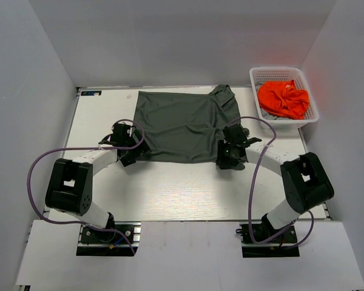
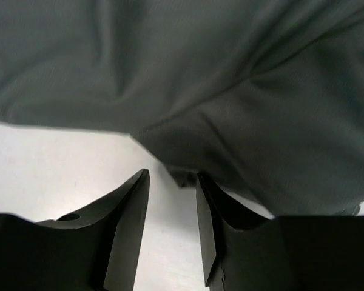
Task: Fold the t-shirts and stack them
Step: Flatten out the tshirt
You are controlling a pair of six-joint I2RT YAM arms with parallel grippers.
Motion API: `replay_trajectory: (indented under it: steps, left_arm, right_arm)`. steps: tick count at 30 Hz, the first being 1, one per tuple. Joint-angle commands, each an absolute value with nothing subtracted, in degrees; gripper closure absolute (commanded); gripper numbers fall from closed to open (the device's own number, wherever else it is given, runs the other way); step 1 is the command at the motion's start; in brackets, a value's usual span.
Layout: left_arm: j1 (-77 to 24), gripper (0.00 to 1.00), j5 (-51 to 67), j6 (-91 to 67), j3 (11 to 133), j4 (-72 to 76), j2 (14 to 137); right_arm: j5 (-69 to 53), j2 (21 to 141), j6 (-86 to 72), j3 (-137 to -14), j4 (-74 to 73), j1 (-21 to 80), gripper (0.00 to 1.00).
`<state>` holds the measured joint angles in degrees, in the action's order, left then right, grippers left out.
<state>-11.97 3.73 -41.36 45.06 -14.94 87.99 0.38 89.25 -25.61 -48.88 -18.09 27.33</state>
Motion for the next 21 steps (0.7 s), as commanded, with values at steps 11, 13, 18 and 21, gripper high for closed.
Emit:
replay_trajectory:
  steps: [11,13,18,21]
  left_arm:
    - [-11.6,0.01,1.2,-40.4,45.9,-17.8,89.9]
    - [-11.6,0.01,1.2,-40.4,45.9,-17.8,89.9]
    - [-11.1,0.01,0.6,-39.9,46.4,-19.0,89.9]
    - [-11.1,0.01,0.6,-39.9,46.4,-19.0,89.3]
  right_arm:
    - [15.3,96.2,-31.0,-54.5,-18.9,30.0,1.00]
    - [13.8,96.2,-31.2,-55.7,-21.9,30.6,1.00]
    - [4.4,90.7,-29.7,-59.1,-33.9,32.6,1.00]
    - [3.0,86.6,-29.0,-63.2,-44.8,33.0,1.00]
